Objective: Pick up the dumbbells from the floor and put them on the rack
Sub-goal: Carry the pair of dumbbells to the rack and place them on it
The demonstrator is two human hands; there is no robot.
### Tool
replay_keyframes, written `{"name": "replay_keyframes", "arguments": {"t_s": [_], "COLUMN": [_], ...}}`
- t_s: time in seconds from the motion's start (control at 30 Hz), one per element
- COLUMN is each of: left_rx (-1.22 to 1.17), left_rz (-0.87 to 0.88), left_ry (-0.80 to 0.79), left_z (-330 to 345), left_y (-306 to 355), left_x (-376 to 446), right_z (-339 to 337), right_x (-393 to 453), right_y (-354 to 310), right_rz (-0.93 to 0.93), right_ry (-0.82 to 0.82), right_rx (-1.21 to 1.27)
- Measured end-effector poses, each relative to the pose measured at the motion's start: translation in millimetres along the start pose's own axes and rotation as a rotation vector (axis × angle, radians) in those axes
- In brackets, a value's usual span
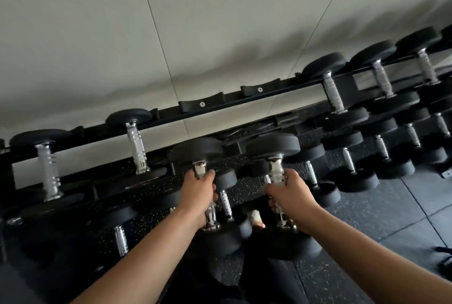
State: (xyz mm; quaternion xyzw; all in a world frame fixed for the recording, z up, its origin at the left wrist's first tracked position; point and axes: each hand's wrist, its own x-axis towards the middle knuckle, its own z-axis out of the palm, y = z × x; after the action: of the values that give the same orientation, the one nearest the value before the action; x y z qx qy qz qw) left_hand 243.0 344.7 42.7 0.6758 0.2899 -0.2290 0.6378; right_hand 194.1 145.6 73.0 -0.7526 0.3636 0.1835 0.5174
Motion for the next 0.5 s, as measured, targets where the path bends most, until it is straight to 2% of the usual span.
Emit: {"name": "replay_keyframes", "arguments": {"t_s": [0.13, 0.33, 0.5], "left_rx": [-0.013, -0.056, -0.086], "left_rz": [0.026, 0.070, 0.088], "left_ry": [0.047, 0.165, 0.219], "left_z": [33.7, 70.5, 87.5], "left_y": [28.0, 62.0, 87.0], "left_x": [27.4, 66.8, 90.4], "right_z": [-27.5, -61.1, -79.4], "right_x": [44.8, 99.5, 133.6], "right_y": [-20.3, -55.6, -75.1], "right_rz": [-0.012, -0.028, -0.056], "right_ry": [-0.008, -0.140, -0.181], "right_rx": [-0.072, -0.108, -0.104]}}
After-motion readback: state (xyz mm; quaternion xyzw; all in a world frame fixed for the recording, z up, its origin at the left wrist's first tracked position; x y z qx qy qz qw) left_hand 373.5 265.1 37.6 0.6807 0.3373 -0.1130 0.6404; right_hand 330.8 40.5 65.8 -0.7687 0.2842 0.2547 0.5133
